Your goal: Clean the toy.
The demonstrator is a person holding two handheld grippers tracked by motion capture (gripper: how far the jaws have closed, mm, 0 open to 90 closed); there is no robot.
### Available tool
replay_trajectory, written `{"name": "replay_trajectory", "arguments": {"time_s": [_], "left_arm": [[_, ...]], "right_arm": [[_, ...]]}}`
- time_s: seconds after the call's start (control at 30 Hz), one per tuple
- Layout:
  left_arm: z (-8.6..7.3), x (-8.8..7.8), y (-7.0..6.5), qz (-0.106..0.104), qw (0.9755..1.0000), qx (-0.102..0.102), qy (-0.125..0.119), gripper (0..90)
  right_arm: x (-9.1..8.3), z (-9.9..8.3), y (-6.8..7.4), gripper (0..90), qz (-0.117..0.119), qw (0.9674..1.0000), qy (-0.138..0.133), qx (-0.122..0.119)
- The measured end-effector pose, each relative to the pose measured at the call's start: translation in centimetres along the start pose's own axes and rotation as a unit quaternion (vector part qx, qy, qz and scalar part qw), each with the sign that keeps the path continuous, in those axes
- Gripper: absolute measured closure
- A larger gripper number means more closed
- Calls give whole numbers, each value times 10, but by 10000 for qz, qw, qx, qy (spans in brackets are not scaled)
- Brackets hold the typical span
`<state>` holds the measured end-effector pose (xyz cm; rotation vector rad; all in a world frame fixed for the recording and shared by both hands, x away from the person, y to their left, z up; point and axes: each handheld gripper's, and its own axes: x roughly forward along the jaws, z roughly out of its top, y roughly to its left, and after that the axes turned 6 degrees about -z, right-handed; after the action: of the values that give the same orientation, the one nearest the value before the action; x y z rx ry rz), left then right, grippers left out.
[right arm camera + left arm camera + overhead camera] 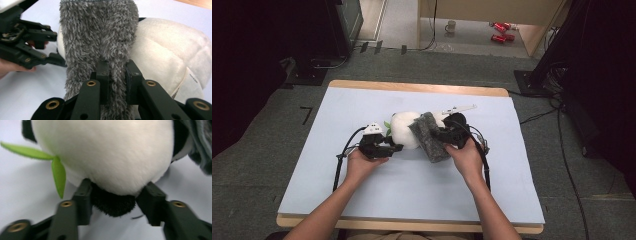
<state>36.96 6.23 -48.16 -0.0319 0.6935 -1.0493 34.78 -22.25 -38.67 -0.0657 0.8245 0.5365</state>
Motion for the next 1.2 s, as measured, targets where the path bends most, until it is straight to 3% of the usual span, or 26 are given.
{"name": "replay_trajectory", "arguments": {"time_s": [0.03, 0.07, 0.2, 0.33, 0.37, 0.4, 0.43, 0.6, 0.73, 0.8, 0.87, 1.0, 1.2], "left_arm": [[1, -1, 0, -14, 9998, -182, 54, 565], [2, -1, 0, -20, 9997, -236, 79, 620], [6, -6, -6, -61, 9993, -324, 173, 697], [8, -10, -13, -183, 9988, -399, 195, 702], [8, -14, -19, -276, 9980, -538, 189, 702], [8, -14, -19, -276, 9980, -538, 189, 702], [6, -17, -24, -319, 9968, -716, 124, 701], [3, -20, -32, -436, 9944, -962, 59, 697], [5, -23, -39, -528, 9935, -1005, 27, 696], [6, -22, -43, -451, 9941, -977, 125, 697], [4, -19, -41, -392, 9944, -947, 244, 697], [1, -13, -36, -372, 9942, -956, 327, 699], [-1, -14, -27, -423, 9935, -987, 381, 699]], "right_arm": [[0, 0, 0, 781, 13, 10000, 8, 30], [-1, 0, 0, 785, 58, 9999, 26, 81], [-6, 3, 4, 799, 194, 9998, -51, 94], [-18, 10, 19, 801, 464, 9986, -254, -20], [-22, 13, 25, 801, 520, 9981, -323, -102], [-24, 14, 29, 801, 560, 9977, -358, -127], [-27, 16, 35, 801, 649, 9969, -411, -181], [-28, 17, 57, 800, 973, 9939, -413, -314], [-8, 10, 66, 797, 824, 9952, -217, -474], [8, 2, 64, 790, 642, 9967, -81, -495], [15, -2, 61, 792, 633, 9966, -118, -515], [22, -5, 60, 793, 356, 9961, -27, -805], [20, -6, 53, 791, 28, 9959, -9, -908]]}}
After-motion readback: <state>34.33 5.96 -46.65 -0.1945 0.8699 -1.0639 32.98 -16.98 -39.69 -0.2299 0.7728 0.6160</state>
